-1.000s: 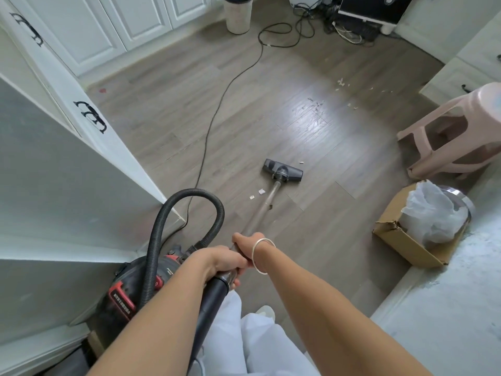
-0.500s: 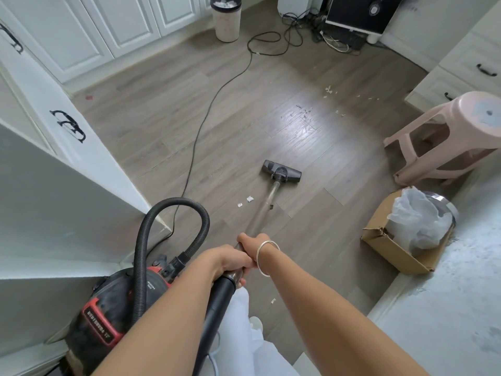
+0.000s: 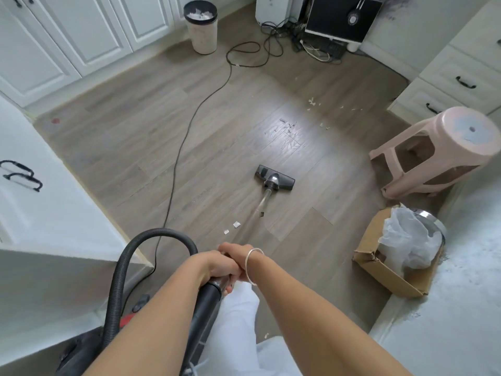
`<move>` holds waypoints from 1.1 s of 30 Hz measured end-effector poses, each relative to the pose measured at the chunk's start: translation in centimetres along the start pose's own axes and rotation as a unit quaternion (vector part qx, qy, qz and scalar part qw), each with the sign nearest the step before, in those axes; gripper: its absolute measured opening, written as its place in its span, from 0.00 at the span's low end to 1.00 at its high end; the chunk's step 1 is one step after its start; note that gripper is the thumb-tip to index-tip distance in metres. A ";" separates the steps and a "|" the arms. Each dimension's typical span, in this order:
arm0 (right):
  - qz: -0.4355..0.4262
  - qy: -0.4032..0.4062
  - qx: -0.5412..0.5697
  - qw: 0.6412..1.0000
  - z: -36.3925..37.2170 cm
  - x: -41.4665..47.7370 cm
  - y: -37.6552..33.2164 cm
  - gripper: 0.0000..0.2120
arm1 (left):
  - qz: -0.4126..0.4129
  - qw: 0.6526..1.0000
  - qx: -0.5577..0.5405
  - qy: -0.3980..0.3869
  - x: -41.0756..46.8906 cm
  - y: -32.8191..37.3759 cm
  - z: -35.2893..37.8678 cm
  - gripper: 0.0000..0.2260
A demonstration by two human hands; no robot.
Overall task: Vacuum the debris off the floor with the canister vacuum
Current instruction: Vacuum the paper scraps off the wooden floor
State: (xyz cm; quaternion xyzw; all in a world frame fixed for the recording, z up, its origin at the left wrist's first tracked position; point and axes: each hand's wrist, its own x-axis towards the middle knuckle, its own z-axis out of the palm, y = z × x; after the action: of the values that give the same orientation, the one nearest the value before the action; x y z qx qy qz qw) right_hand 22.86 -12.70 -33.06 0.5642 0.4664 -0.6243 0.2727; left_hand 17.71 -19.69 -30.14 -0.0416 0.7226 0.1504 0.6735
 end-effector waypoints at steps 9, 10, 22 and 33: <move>-0.018 0.025 0.006 1.000 -3.5 1.0 -9.3 0.13 | 0.015 0.999 0.046 0.016 -0.6 9.7 -4.2 0.12; -0.017 0.030 0.003 0.999 -4.4 1.1 -10.1 0.12 | 0.015 0.998 0.058 0.016 -0.5 10.9 -4.4 0.11; -0.036 0.061 0.024 0.997 -16.4 3.2 -20.9 0.07 | 0.045 0.995 0.090 0.007 2.9 27.0 -5.0 0.10; -0.032 0.089 0.030 0.995 -33.6 10.3 -31.7 0.12 | 0.091 0.992 0.090 0.011 8.2 47.3 -2.4 0.06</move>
State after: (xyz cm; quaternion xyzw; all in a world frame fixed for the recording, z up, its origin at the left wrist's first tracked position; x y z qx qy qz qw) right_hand 8.33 32.30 -31.83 0.6103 0.4880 -0.5935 0.1925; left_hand 2.25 25.82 -30.45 0.0834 0.7413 0.1449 0.6500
